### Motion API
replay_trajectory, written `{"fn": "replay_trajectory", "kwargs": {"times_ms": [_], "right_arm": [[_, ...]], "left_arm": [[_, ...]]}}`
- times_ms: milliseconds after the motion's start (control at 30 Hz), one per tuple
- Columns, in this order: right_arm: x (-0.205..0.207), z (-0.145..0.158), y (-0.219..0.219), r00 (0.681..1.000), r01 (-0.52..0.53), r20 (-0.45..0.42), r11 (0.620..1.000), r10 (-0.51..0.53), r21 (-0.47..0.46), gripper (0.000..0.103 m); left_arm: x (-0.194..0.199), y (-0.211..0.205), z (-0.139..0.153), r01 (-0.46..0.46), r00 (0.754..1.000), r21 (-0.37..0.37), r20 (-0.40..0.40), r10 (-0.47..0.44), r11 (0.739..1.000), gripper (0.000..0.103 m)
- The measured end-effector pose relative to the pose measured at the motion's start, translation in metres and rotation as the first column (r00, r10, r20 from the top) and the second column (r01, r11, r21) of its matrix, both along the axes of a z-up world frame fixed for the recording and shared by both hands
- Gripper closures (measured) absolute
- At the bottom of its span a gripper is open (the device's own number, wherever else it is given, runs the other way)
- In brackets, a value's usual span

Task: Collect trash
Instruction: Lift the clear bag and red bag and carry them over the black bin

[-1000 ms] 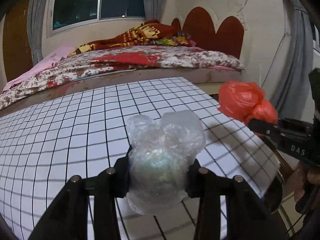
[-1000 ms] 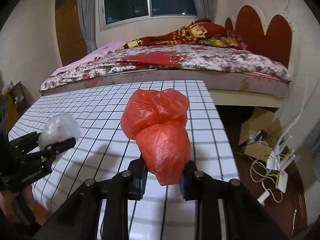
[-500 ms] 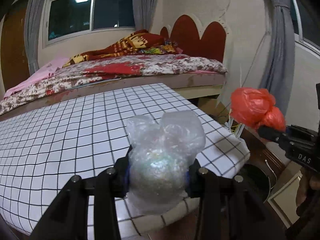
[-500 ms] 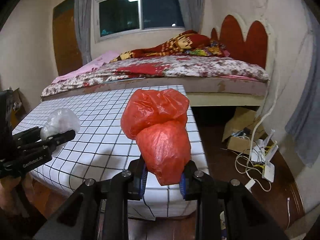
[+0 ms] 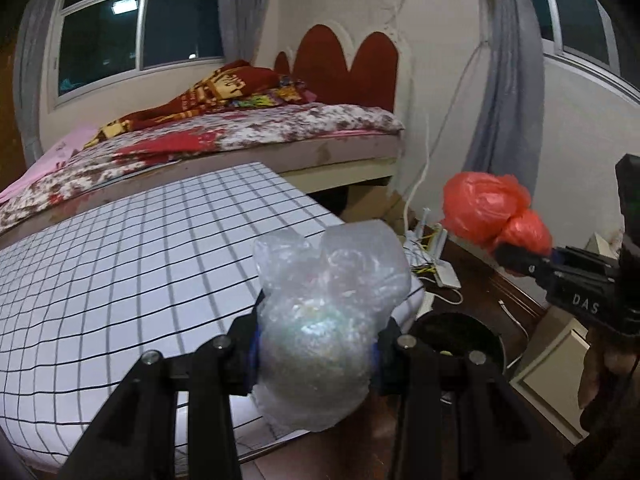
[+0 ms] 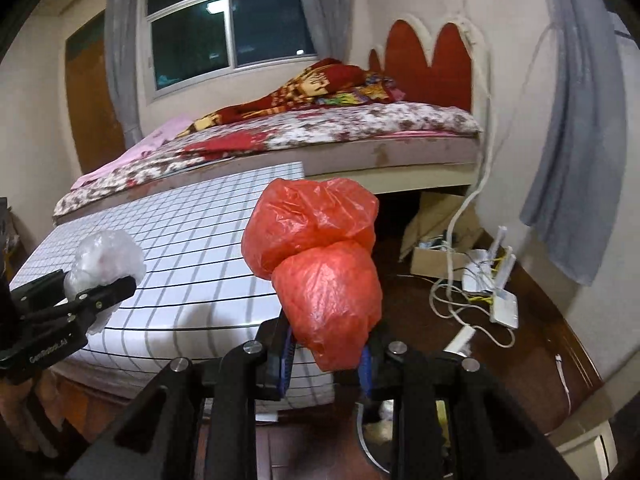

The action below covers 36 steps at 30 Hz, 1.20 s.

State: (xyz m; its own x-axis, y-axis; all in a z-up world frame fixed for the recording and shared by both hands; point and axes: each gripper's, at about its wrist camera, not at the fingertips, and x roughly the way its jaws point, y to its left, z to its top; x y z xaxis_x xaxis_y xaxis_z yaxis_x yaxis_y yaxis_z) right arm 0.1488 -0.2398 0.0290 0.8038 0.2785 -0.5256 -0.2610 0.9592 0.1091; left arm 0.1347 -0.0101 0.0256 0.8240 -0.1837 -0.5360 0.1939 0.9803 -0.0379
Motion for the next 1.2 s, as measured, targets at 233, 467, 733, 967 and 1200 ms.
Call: {"fn": "replay_trajectory", "kwargs": {"times_ms": [233, 467, 733, 967, 1200], "right_arm": [[-0.009, -0.005, -0.035, 0.998, 0.067, -0.014, 0.998, -0.067, 0.004, 0.076], [-0.02, -0.023, -0.066, 0.991, 0.129, -0.044, 0.991, -0.13, -0.027, 0.076], [-0.031, -0.04, -0.107, 0.974, 0.211, -0.082, 0.977, -0.213, -0.032, 0.076], [-0.035, -0.06, -0.133, 0.957, 0.257, -0.121, 0.965, -0.262, -0.051, 0.075], [-0.035, -0.083, -0.144, 0.953, 0.265, -0.136, 0.962, -0.271, -0.062, 0.075]], "left_arm": [[0.001, -0.032, 0.001, 0.067, 0.998, 0.004, 0.001, -0.067, 0.998, 0.061], [0.002, -0.065, -0.008, 0.133, 0.991, 0.003, -0.022, -0.133, 0.991, 0.061], [0.002, -0.106, -0.024, 0.219, 0.974, 0.001, -0.061, -0.218, 0.976, 0.061], [0.006, -0.138, -0.044, 0.287, 0.952, -0.01, -0.111, -0.286, 0.958, 0.061], [0.012, -0.16, -0.065, 0.318, 0.939, -0.023, -0.131, -0.318, 0.948, 0.061]]}}
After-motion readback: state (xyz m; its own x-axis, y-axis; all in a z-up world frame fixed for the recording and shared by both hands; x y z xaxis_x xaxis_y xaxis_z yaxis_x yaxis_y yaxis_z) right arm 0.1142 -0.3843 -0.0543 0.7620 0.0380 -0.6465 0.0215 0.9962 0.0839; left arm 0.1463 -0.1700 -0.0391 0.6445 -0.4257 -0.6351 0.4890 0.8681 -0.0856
